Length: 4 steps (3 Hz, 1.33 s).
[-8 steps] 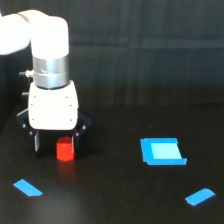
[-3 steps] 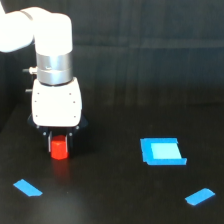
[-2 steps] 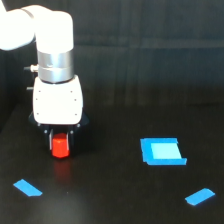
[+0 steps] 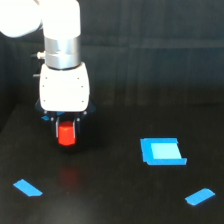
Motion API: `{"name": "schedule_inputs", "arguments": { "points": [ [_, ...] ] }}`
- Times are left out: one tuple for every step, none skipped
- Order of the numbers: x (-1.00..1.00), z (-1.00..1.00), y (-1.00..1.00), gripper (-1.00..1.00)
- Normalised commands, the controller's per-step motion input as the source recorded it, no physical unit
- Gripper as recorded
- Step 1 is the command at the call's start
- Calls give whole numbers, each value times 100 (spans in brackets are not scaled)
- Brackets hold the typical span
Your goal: Pick up the red object from the table
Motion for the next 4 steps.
{"name": "schedule_inputs", "arguments": {
  "points": [
    [27,98,20,-100],
    [27,93,1,-100],
    [8,93,-11,-100],
    [5,96,-8,-97]
  ]
}}
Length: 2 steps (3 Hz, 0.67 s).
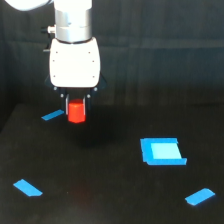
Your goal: Pick up the red object from the table
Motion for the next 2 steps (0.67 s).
{"name": "schedule_inputs", "arguments": {
  "points": [
    [-5,59,-16,-96],
    [-2,34,-4,-100]
  ]
}}
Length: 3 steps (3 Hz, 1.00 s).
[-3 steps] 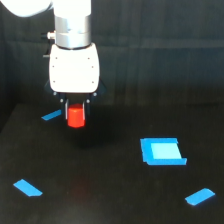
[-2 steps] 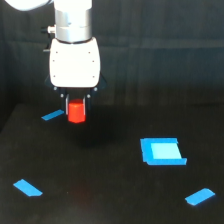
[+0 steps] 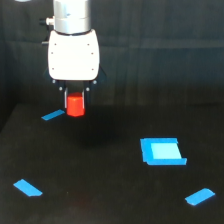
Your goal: Pick up the red object from the table
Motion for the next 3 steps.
{"name": "schedule_inputs", "arguments": {
  "points": [
    [1,12,-17,-100],
    [6,5,-17,-100],
    [-9,15,-8,-90]
  ]
}}
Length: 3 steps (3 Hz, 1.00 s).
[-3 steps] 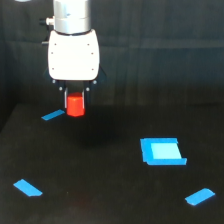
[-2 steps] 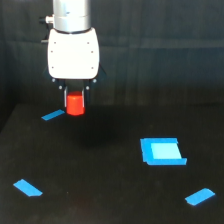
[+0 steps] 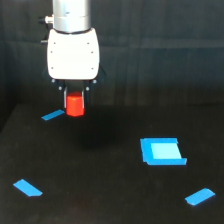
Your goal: Pick up the red object from the table
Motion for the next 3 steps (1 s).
{"name": "schedule_inputs", "arguments": {
  "points": [
    [0,9,-8,-98],
    [-9,2,-9,-100],
    [1,4,-15,-97]
  ]
}}
